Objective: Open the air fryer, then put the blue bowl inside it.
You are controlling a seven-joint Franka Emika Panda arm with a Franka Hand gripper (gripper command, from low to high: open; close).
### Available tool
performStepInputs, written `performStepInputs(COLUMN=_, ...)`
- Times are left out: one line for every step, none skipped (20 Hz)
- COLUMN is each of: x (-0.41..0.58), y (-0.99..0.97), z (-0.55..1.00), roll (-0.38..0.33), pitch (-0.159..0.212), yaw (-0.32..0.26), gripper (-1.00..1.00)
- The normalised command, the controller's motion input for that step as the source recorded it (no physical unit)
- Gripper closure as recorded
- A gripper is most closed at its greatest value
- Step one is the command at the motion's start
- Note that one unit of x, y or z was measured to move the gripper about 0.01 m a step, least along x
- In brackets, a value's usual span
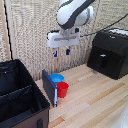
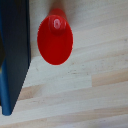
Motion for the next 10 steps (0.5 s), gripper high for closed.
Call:
performStepInputs(x=0.000, y=0.29, z=0.00, roll=-0.009, pitch=-0.039, yaw=-0.329, gripper=-1.00)
performStepInputs(x=0.006, y=0.00, z=0.00, roll=-0.071, pitch=-0.017, yaw=-0.360, gripper=-1.00)
performStepInputs(x=0.006, y=0.00, z=0.00, roll=-0.071, pitch=-0.017, yaw=-0.360, gripper=-1.00)
performStepInputs(x=0.086, y=0.00, z=0.00, roll=-0.065, pitch=-0.015, yaw=-0.375, gripper=-1.00)
performStepInputs(x=0.100, y=0.00, z=0.00, roll=-0.059, pitch=-0.009, yaw=-0.375, gripper=-1.00)
performStepInputs(x=0.106, y=0.00, z=0.00, roll=-0.052, pitch=-0.007, yaw=-0.375, gripper=-1.00)
performStepInputs(x=0.094, y=-0.01, z=0.00, roll=-0.046, pitch=-0.003, yaw=-0.375, gripper=-1.00)
performStepInputs(x=0.080, y=-0.01, z=0.00, roll=-0.041, pitch=0.000, yaw=-0.375, gripper=-1.00)
performStepInputs(x=0.077, y=-0.01, z=0.00, roll=-0.039, pitch=0.000, yaw=-0.375, gripper=-1.00)
performStepInputs(x=0.071, y=-0.01, z=0.00, roll=-0.038, pitch=0.000, yaw=-0.375, gripper=-1.00)
